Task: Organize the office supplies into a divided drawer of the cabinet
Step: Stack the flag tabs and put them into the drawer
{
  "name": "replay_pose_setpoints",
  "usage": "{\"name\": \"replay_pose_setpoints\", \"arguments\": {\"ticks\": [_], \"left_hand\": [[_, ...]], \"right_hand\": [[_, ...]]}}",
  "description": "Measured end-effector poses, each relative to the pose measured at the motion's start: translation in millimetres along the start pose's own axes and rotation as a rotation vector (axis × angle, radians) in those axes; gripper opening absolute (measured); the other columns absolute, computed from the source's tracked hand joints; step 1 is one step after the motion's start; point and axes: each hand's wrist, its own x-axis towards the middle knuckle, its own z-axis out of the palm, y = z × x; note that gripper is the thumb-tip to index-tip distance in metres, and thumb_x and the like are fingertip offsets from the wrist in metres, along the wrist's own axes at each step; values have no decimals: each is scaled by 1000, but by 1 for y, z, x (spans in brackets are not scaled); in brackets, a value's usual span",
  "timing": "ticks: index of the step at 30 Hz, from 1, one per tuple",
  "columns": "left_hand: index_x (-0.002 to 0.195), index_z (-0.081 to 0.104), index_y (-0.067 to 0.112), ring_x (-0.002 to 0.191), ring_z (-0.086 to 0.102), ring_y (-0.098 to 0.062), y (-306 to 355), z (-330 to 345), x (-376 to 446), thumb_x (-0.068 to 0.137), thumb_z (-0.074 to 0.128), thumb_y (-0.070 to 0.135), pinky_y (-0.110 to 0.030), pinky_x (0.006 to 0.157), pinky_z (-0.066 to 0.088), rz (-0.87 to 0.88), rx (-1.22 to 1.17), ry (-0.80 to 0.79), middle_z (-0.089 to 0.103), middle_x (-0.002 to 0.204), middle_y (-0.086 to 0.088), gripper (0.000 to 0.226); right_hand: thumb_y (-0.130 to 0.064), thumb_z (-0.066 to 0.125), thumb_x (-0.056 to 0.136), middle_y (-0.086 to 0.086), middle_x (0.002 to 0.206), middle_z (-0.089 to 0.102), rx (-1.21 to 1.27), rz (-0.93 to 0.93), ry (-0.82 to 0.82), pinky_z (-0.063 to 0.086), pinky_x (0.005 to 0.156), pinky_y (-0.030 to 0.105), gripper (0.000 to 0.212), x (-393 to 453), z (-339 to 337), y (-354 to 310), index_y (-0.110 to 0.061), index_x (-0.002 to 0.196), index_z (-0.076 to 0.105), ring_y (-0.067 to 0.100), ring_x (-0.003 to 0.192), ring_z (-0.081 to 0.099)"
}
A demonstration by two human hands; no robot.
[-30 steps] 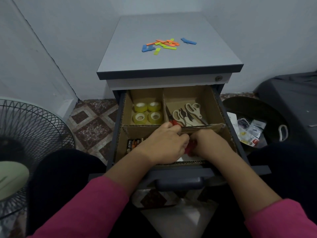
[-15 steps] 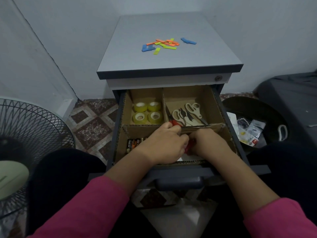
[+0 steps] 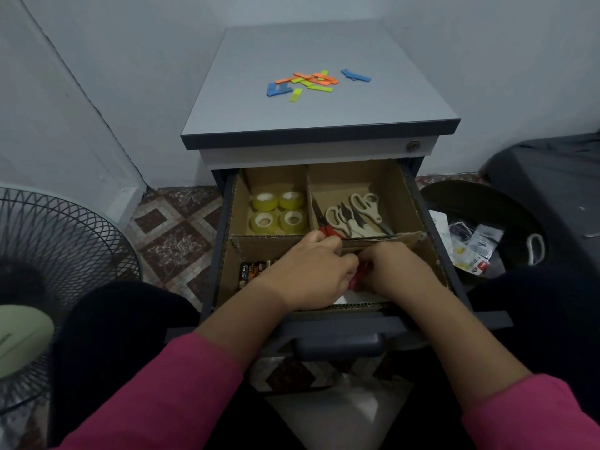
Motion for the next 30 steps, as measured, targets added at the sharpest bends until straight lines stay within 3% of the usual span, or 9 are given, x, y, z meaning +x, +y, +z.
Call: {"name": "replay_pose_setpoints", "arguments": {"ticks": [4, 8, 11, 16, 20, 24, 27, 30], "left_hand": [[103, 54, 25, 98, 35, -19, -2, 0, -1, 96, 34, 35, -28, 95, 31, -17, -41, -10, 43, 103, 3, 23], [108, 55, 25, 103, 36, -19, 0, -2, -3, 98, 36, 34, -27, 94, 30, -1, -56, -55, 43, 108, 3, 23], [108, 55, 26, 104, 38, -20, 2, -2, -2, 97, 35, 34, -34, 100, 33, 21, -48, -78, 47, 113, 0, 25], [112, 54, 25, 105, 36, -19, 2, -3, -3, 98, 35, 32, -26, 89, 28, 1, -69, -82, 45, 116, 0, 25], [111, 53, 26, 104, 36, -19, 2, -2, -3, 98, 35, 33, -24, 85, 27, -8, -79, -73, 44, 114, 2, 24], [110, 54, 26, 106, 36, -19, 1, -1, -3, 98, 35, 34, -27, 90, 30, -11, -87, -76, 45, 115, 2, 23], [110, 54, 26, 106, 37, -19, 1, -2, -4, 98, 35, 33, -27, 90, 31, -10, -92, -70, 45, 115, 2, 24], [109, 55, 25, 106, 37, -18, 1, -3, -5, 98, 36, 32, -25, 89, 31, -15, -126, -66, 45, 112, 3, 24]], "right_hand": [[-17, 67, 78, 0, 93, 67, 14, 43, 39, 53, 76, 31, 28, -5, -5, 7, -31, 102, 72, 20, 90, 62], [-22, 70, 74, -2, 101, 68, 19, 88, 32, 55, 80, 35, 33, -2, -6, 11, -35, 104, 71, 20, 92, 63], [-21, 73, 73, -2, 101, 66, 19, 110, -8, 54, 81, 34, 35, -3, -6, 10, -36, 105, 70, 20, 93, 62], [-14, 57, 86, 4, 81, 56, -149, 240, 129, 47, 67, 30, 8, -8, -10, 19, -12, 90, 64, 27, 89, 64], [-18, 53, 93, 6, 98, 63, -170, 268, 79, 42, 67, 28, 12, -11, -6, 15, -11, 95, 63, 25, 95, 63], [-16, 50, 93, 8, 103, 64, -140, 275, 71, 41, 68, 29, 17, -9, -5, 13, -9, 100, 64, 27, 98, 63], [-16, 51, 94, 7, 99, 63, -134, 283, 51, 42, 68, 29, 15, -9, -7, 11, -9, 98, 63, 26, 96, 63], [-17, 51, 93, 2, 78, 53, -128, 273, 41, 42, 68, 29, 13, -11, -8, 12, -9, 94, 62, 26, 89, 61]]}}
